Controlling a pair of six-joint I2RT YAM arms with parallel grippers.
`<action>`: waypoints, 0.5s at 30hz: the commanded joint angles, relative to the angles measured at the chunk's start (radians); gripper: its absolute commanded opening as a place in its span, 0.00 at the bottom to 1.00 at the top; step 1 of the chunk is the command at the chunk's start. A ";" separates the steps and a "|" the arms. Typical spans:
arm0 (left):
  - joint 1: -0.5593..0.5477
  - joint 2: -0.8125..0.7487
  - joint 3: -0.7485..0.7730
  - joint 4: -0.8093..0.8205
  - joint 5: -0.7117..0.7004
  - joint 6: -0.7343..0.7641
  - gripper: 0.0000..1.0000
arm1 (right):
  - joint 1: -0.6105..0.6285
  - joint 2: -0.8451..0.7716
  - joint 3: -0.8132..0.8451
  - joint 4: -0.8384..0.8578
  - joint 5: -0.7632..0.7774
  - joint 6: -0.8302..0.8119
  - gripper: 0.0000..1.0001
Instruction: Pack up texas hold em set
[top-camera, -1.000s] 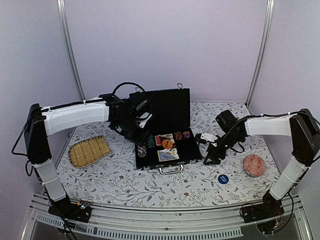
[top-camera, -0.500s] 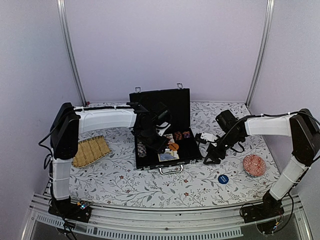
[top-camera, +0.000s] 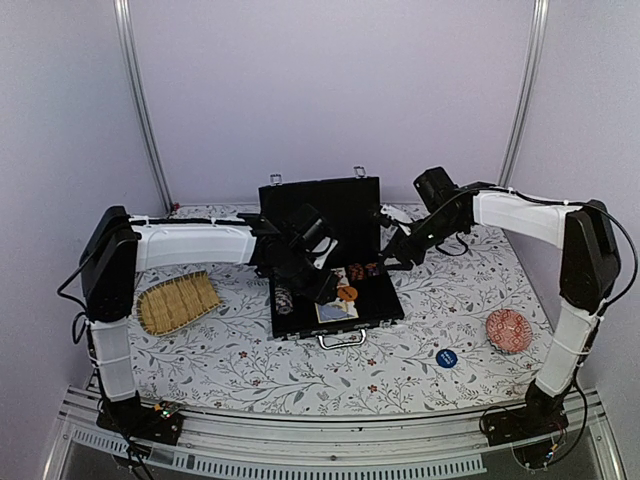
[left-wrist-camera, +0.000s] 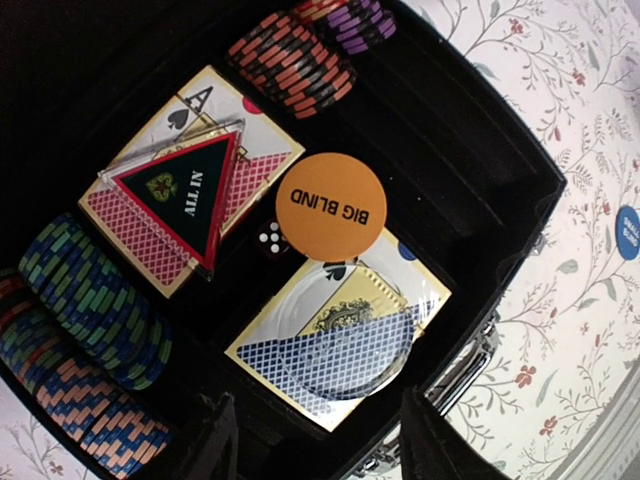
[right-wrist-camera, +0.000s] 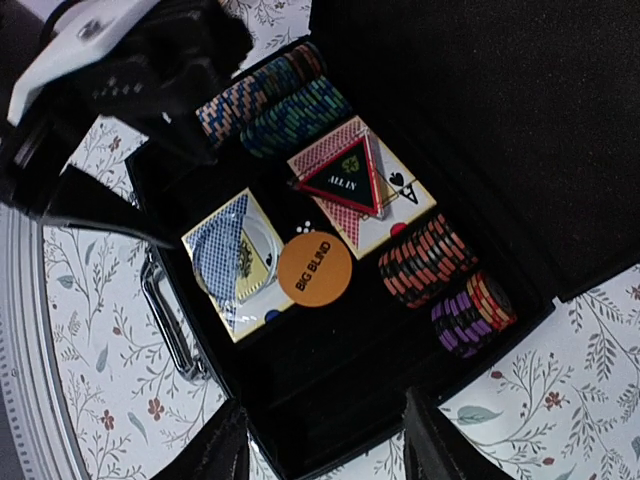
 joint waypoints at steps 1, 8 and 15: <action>0.001 -0.068 -0.090 0.161 0.049 -0.071 0.55 | 0.000 0.148 0.127 -0.137 -0.155 0.102 0.50; 0.034 -0.100 -0.222 0.385 0.139 -0.174 0.53 | 0.000 0.324 0.229 -0.152 -0.215 0.217 0.43; 0.052 -0.069 -0.246 0.441 0.157 -0.198 0.52 | 0.000 0.392 0.253 -0.155 -0.272 0.242 0.43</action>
